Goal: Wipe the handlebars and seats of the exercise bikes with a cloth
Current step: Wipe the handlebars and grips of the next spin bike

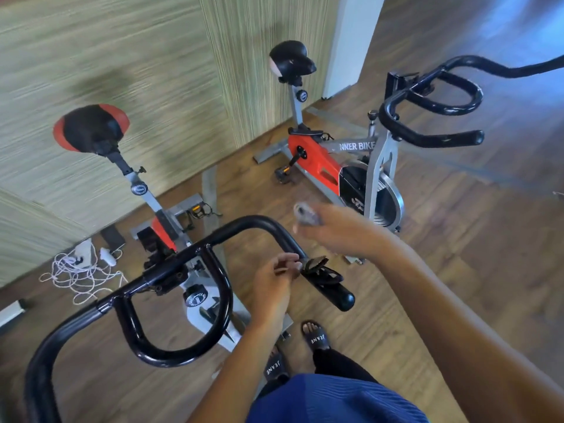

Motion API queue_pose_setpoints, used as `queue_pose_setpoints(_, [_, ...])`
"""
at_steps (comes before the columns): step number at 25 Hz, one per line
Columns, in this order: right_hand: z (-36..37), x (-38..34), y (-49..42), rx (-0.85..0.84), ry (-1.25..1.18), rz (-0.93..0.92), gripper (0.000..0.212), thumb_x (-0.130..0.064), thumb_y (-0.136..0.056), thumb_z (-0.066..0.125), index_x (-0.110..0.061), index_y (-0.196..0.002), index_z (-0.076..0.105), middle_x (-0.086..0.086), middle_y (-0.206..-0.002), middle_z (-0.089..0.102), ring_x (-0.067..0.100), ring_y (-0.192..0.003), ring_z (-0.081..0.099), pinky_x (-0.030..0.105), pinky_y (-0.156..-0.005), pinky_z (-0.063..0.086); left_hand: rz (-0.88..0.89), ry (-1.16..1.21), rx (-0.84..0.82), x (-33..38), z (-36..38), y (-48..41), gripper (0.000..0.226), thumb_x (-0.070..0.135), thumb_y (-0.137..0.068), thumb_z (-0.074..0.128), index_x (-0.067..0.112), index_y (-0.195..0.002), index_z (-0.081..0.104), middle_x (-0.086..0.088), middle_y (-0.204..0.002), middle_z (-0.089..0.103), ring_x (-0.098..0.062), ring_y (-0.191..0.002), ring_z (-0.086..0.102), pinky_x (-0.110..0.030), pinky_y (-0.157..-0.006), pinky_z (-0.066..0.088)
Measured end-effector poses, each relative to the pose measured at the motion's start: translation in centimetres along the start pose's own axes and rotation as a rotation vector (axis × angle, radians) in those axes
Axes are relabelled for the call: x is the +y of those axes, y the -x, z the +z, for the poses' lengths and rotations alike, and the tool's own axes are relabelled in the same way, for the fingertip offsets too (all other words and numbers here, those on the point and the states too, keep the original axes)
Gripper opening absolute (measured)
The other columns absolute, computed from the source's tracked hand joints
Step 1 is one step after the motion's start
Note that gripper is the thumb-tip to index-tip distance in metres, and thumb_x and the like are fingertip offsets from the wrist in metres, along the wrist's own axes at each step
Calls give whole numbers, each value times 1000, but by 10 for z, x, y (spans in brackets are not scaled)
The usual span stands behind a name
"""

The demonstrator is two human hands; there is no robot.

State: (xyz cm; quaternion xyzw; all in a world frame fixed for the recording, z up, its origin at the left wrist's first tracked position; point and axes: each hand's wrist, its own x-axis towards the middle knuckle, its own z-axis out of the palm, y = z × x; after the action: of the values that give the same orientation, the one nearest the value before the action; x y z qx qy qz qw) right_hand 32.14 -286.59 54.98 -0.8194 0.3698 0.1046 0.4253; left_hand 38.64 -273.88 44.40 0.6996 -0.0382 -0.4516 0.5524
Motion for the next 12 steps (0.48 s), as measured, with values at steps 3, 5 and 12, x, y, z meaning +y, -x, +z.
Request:
queue_pose_setpoints(3, [39, 8, 2, -137, 474, 116, 38, -49, -101, 45, -18, -120, 55, 9, -119, 60, 30, -109, 59, 38, -86, 46, -25, 59, 13, -1, -1, 5, 24, -5, -94, 56, 13, -88, 71, 0, -84, 75, -14, -82, 69, -29, -81, 55])
queue_pose_setpoints(5, [53, 16, 18, -125, 615, 136, 51, -50, -103, 39, -15, -140, 37, 11, -137, 49, 34, -123, 50, 42, -90, 44, -71, 188, -3, -1, -5, 5, 27, -9, -94, 50, 6, -88, 71, -6, -83, 75, -17, -79, 68, -31, -80, 56])
queue_pose_setpoints(12, [72, 10, 23, -52, 922, 109, 53, -41, -103, 43, -5, -139, 31, 15, -131, 48, 31, -114, 55, 38, -83, 49, -4, 87, -86, 8, -9, 3, 24, -4, -94, 54, 7, -85, 73, -7, -81, 75, -15, -76, 69, -28, -73, 57])
